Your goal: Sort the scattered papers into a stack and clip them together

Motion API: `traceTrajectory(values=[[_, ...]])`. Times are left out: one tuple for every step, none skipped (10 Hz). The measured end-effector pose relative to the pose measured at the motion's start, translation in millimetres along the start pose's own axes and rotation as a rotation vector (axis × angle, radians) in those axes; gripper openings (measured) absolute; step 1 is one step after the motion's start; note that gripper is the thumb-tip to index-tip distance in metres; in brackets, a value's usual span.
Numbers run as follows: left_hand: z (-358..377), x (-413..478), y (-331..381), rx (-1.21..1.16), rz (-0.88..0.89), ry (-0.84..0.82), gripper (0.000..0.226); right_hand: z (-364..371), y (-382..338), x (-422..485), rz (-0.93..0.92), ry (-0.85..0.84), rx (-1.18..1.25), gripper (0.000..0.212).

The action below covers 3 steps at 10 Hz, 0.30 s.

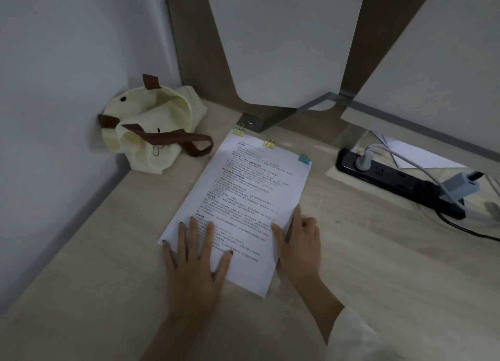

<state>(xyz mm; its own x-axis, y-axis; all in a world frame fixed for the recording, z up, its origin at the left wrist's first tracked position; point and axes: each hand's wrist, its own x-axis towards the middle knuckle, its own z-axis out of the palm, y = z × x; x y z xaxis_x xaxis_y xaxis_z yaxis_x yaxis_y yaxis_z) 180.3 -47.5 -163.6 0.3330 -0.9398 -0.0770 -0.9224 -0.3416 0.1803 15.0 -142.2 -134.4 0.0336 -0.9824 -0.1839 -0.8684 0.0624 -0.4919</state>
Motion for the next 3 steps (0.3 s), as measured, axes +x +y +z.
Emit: traceTrajectory(values=[[0,0,0,0.025,-0.004,-0.022,0.077,-3,4,2,-0.023,-0.055,0.001,0.069],[2,4,-3,0.048,0.017,-0.010,0.077,-11,10,2,-0.037,-0.160,0.142,0.055],[-3,-10,-4,-0.010,0.019,-0.017,0.073,-34,20,-22,-0.014,-0.283,0.418,0.019]])
